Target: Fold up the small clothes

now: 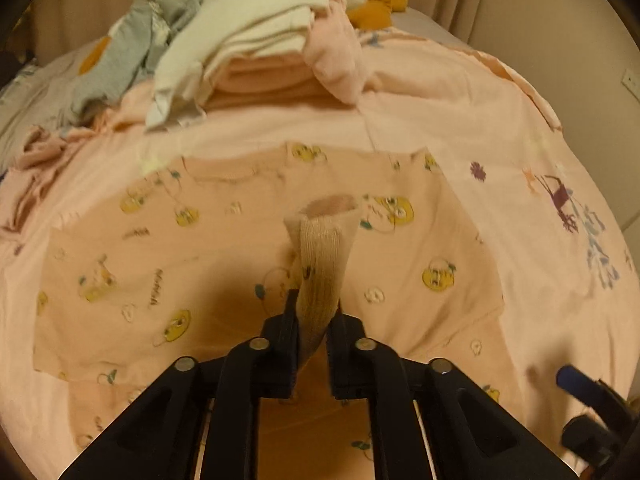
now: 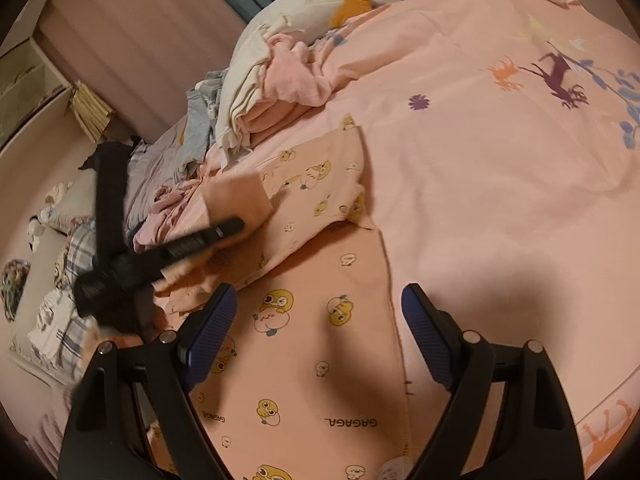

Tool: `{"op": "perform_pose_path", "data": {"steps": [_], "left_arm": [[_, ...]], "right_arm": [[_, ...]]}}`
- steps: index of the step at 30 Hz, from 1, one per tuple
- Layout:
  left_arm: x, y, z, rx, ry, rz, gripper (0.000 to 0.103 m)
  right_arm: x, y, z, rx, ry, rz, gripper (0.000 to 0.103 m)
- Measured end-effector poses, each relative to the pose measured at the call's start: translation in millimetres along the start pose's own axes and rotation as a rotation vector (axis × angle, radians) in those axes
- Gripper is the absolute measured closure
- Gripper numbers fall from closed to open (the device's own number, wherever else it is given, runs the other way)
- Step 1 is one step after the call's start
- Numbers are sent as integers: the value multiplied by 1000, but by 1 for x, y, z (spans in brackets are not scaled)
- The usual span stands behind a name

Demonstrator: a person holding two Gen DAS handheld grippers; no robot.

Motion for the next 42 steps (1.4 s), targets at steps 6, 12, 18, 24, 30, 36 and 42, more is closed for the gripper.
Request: {"op": "perform_pose_path", "data": {"steps": [6,12,18,24,30,36,42], "left_arm": [[-21,-6,6,34,-92,24,31],[-45,-7,-26,-46,-99,64,31],[-68,-17,-102,-166,-50,97,31],[-83,-35,-174,-296,11,112,31],[-79,-50,-219,-404,36,100,31],[-74,-54,-234,-441,37,97,31],[-69,-51,-231,-452,26,94,31]], "right_arm": [[9,12,-16,40,72,11,17],[37,23,-48,58,153,-17,17],[77,37,-74,35,199,-68,26],[128,30,-61,-9,37,-187,56],[134,35,-60,-82,-59,-181,98],[95,80,-45,-162,-181,-42,99],[106,59,-16,-102,-139,-141,94]]}}
Point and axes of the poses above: each gripper's, at about its wrist camera, not at the fingertips, and x roughly the way its jaws point, z to its right, y to its top, the point moved 10 cm from there along x, roughly the way its jaws point, and after that the axes turned 11 degrees about -x, right-handed, at the moved point
